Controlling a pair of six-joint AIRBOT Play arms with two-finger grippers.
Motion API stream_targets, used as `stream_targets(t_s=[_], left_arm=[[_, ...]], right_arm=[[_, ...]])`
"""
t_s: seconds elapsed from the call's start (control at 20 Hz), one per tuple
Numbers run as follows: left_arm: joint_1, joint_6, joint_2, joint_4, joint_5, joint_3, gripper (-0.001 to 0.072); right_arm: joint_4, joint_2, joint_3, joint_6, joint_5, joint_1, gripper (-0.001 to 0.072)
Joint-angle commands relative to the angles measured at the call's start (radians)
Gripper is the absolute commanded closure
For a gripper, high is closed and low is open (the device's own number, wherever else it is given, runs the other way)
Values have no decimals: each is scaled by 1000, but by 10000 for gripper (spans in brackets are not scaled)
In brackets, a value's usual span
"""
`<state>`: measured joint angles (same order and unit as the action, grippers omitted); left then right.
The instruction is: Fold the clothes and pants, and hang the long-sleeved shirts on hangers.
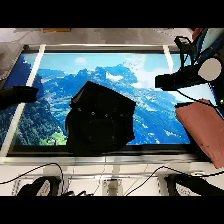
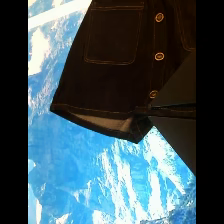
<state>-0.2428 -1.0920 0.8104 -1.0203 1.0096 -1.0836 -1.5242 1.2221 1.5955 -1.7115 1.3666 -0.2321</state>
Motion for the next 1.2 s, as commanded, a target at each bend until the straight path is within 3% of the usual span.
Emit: stream_targets(t_s=[0.0, 0.05, 0.15, 0.3, 0.5, 0.55, 0.6, 0.65, 0.7, 0.75, 1.15], left_arm=[[-1, 0, 0, 7, 0, 0, 649], [-1, -1, 0, 16, 0, 0, 649], [-1, -39, 0, 32, 2, 0, 649], [-1, -46, 0, 17, 31, 0, 649], [-1, -46, 0, -30, 119, 1, 648], [-1, -46, 0, -29, 133, 1, 646], [-1, -45, 0, -28, 140, 1, 633], [-1, -46, 0, -27, 144, 1, 486], [-1, -46, 0, -28, 148, 1, 227], [-1, -46, 0, -29, 148, 1, 184], [-7, -46, 0, -167, 174, 122, 184]], right_arm=[[-9, 1, 0, 7, -8, -1, 673], [-37, 1, 0, 42, -5, 1, 674], [-90, 2, -10, 216, 51, 15, 674], [-23, -5, -173, 396, 170, 111, 675], [432, -34, -617, 568, 125, 243, 674], [507, -35, -717, 570, 67, 247, 669], [557, -34, -795, 570, -3, 241, 567], [598, -34, -866, 569, -86, 230, 334], [629, -34, -920, 569, -158, 217, 243], [663, -34, -964, 568, -225, 203, 244], [966, 151, -1001, 591, -355, 132, 218]])
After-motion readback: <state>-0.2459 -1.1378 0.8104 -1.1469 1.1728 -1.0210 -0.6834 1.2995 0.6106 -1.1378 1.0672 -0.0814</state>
